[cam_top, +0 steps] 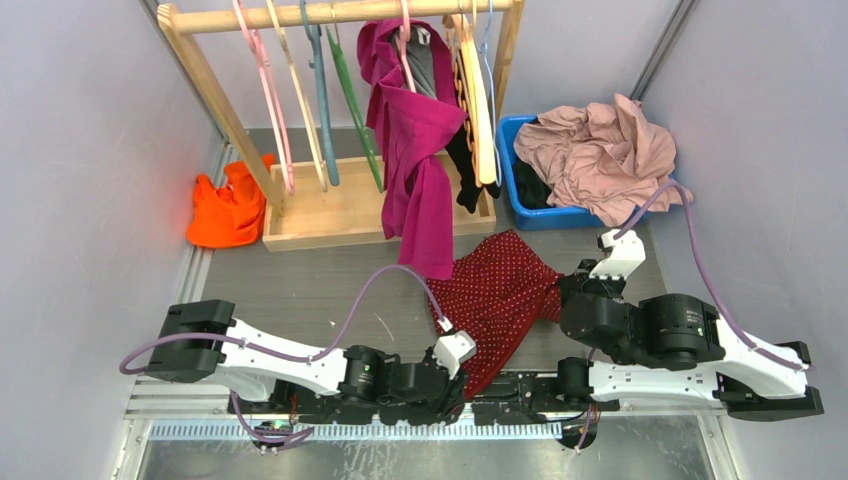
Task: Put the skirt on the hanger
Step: Flatten out the skirt at the center of the board.
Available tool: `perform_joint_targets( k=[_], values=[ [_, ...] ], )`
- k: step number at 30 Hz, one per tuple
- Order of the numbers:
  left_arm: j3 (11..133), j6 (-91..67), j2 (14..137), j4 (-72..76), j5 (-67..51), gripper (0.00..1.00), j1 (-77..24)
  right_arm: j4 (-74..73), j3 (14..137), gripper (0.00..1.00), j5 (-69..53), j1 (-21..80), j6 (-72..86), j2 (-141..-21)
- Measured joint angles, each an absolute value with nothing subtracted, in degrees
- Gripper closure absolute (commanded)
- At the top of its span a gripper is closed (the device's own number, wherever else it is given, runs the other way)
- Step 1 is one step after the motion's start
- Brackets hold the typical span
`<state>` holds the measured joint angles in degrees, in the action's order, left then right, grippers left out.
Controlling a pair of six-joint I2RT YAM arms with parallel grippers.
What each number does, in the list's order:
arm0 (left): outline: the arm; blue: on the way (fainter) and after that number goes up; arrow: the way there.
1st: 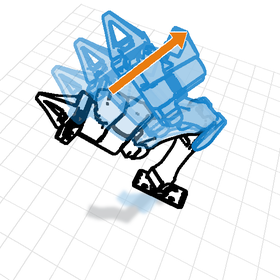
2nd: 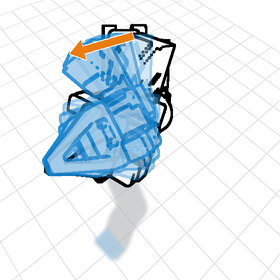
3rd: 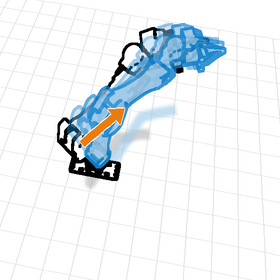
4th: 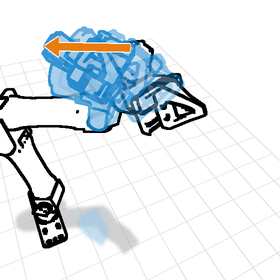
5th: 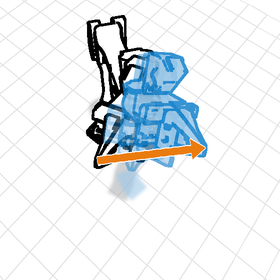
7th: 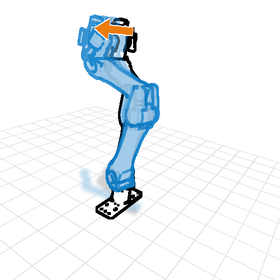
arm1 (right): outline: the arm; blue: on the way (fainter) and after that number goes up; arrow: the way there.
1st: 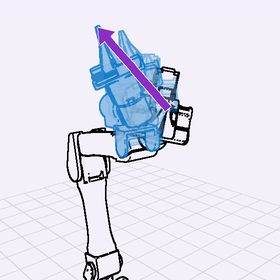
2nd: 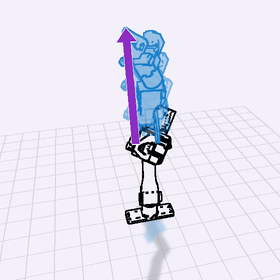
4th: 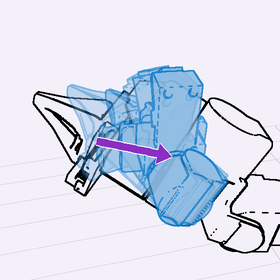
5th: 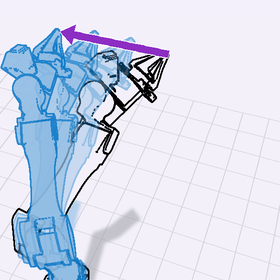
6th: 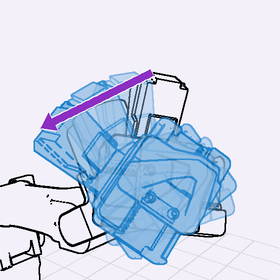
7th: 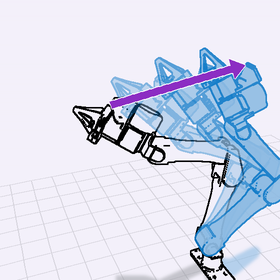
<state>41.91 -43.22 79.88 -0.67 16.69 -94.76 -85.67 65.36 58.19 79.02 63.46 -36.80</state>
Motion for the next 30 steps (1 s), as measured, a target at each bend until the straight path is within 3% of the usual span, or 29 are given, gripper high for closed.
perform_joint_targets(
  k=[7,25,28,30],
  values=[
    [41.63,-40.75,80.23,-0.05,17.72,0.56,-93.86,-85.06,64.97,0.92,57.89,79.02,63.07,-36.36],
    [37.54,-40.12,85.23,10.59,3.57,0.57,-87.61,-83.55,64.53,0.92,56.90,79.02,61.63,-36.67],
    [37.54,-40.51,85.86,12.19,1.15,0.62,-87.64,-83.50,64.25,0.92,56.86,79.02,61.60,-36.67],
    [37.54,-40.88,86.39,12.86,0.30,0.74,-87.68,-83.42,64.07,0.92,56.84,79.02,61.60,-36.64]
  ],
)
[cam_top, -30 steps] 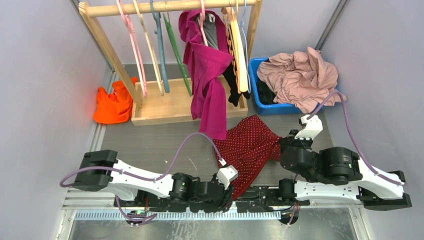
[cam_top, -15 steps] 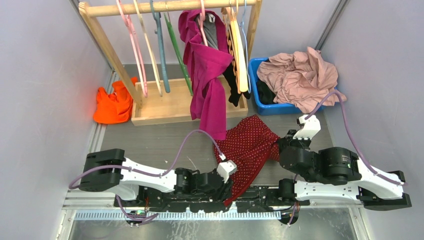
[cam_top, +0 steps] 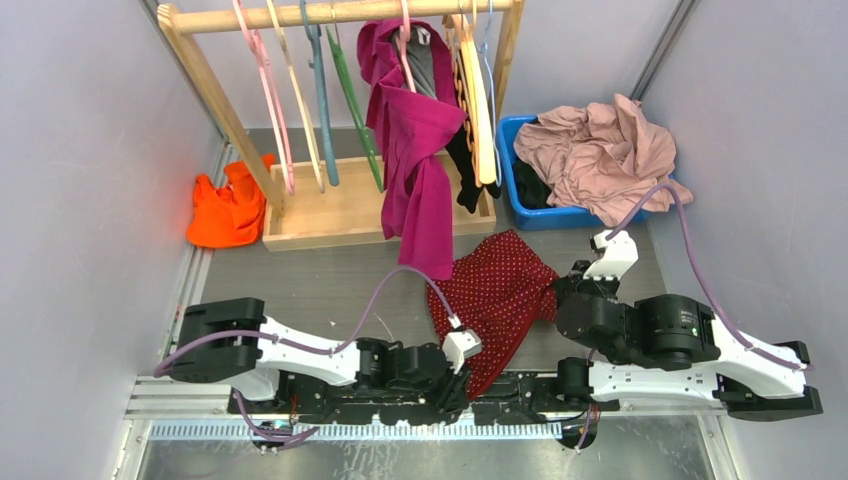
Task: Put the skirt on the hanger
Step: Flatten out the skirt at the center of the board.
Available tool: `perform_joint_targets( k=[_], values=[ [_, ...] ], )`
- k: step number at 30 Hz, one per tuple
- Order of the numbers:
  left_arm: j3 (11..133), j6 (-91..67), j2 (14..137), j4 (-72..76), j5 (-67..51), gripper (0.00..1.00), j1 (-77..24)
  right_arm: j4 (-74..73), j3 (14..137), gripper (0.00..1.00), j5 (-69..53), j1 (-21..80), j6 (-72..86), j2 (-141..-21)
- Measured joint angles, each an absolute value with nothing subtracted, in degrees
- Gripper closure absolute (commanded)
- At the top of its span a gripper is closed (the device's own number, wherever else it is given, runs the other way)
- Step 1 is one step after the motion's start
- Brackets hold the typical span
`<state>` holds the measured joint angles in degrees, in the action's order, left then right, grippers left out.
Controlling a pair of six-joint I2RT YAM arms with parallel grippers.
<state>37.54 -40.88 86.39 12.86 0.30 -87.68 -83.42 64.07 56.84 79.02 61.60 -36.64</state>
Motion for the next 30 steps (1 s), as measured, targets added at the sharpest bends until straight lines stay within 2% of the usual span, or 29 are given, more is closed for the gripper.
perform_joint_targets(
  k=[3,4,9,15,22,30],
  values=[
    [37.54,-41.71,87.61,13.04,-0.23,0.97,-87.68,-83.20,63.99,0.92,56.73,79.02,61.56,-36.64],
    [37.54,-41.93,87.99,12.93,-0.27,1.00,-87.68,-83.15,63.99,0.92,56.69,79.02,61.56,-36.62],
    [38.20,-42.00,87.96,8.38,1.48,1.00,-87.68,-83.15,63.99,0.92,56.36,79.02,61.23,-36.62],
    [45.06,-42.00,78.30,-11.29,9.47,1.00,-87.72,-82.74,66.04,0.92,54.96,79.02,58.78,-36.84],
    [69.17,-41.54,61.95,-37.89,24.62,1.00,-87.13,-82.52,77.34,0.92,51.33,79.02,53.21,-42.61],
    [87.96,-41.39,60.49,-61.14,35.38,1.00,-86.48,-82.26,86.17,0.92,45.69,79.02,47.81,-48.36]
  ],
)
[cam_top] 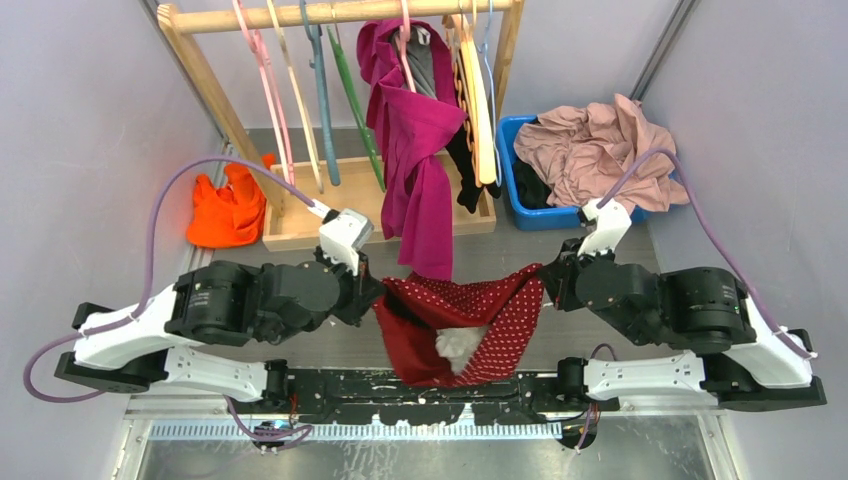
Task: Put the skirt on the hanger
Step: Flatten out the skirt at the center of the board.
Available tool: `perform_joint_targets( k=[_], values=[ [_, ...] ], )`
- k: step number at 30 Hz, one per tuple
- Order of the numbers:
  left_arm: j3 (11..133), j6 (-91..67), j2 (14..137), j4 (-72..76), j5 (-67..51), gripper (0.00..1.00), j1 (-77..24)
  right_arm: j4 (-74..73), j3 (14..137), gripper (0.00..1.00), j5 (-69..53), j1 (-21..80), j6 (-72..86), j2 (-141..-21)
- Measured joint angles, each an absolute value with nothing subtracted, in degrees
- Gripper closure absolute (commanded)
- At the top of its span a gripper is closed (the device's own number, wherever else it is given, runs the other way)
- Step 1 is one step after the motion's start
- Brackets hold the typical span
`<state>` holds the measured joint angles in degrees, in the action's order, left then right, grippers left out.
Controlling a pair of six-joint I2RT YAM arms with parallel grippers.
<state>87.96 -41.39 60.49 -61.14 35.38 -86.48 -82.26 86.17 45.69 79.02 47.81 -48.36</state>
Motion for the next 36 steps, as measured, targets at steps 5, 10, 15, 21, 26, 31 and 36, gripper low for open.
perform_joint_targets(
  k=[5,10,15,21,26,31,36],
  values=[
    [91.11,-41.60,60.88,-69.36,38.87,1.00,-86.48,-82.32,89.36,0.92,44.77,79.02,45.69,-48.01],
    [93.34,-41.43,62.08,-73.73,41.21,1.00,-86.39,-82.19,93.43,0.92,47.62,79.02,43.53,-48.80],
    [101.14,-38.17,66.61,-74.89,43.42,1.00,-84.95,-80.55,99.35,0.92,51.42,79.02,38.26,-50.37],
    [106.74,-33.71,66.74,-74.24,46.11,1.00,-84.25,-73.97,104.88,0.92,53.63,79.02,29.76,-51.46],
    [99.39,-35.75,60.58,-74.15,46.59,1.00,-84.25,-71.20,100.31,0.90,51.75,79.02,28.01,-50.35],
    [81.58,-43.44,53.45,-73.97,43.64,1.00,-84.23,-70.96,87.99,0.90,44.66,79.00,30.79,-49.91],
    [64.79,-51.33,50.11,-72.27,38.57,1.00,-84.23,-64.40,70.52,0.89,30.52,79.09,32.53,-51.81]
  ],
)
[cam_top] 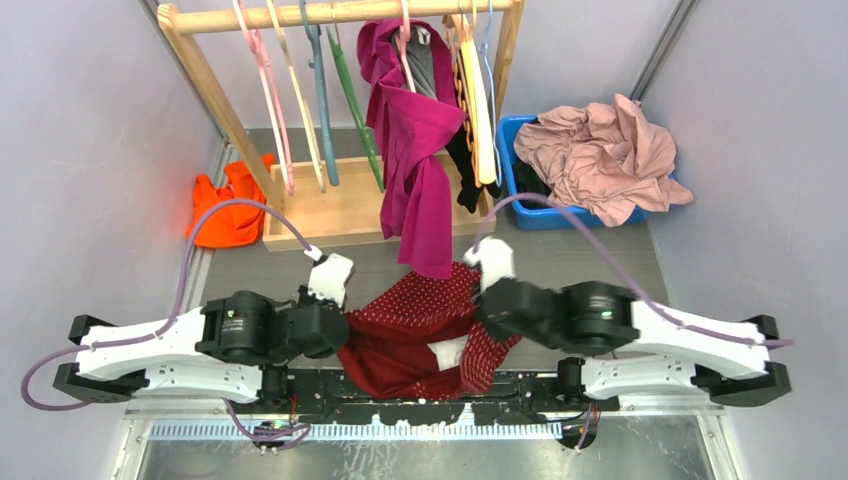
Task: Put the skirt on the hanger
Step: Flatten out the skirt at the center of the board.
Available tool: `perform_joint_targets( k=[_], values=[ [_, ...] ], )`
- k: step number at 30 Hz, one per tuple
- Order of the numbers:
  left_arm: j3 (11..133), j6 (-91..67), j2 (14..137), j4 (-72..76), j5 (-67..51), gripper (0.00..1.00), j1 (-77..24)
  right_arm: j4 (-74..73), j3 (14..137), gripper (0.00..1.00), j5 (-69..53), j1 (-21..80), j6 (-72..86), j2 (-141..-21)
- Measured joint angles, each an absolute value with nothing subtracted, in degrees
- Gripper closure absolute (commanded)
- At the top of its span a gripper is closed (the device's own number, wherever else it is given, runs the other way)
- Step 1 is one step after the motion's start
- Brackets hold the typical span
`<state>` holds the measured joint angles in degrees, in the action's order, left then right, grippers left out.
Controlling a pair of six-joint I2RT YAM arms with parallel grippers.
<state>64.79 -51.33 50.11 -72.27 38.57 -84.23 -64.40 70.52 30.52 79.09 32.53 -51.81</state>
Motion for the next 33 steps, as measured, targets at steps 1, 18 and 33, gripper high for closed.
perform_joint_targets(
  k=[1,18,33],
  values=[
    [62.92,-52.53,49.69,-72.14,37.58,1.00,-84.23,-62.59,67.57,0.88,27.77,79.22,32.73,-52.42],
    [59.66,-56.47,49.36,-66.63,27.70,0.49,-83.94,-55.48,59.94,0.34,28.03,82.21,44.21,-37.36],
    [54.96,-44.36,66.74,-48.66,11.11,0.54,-54.26,-51.44,51.03,0.35,11.62,33.80,39.35,-50.04]
  ],
)
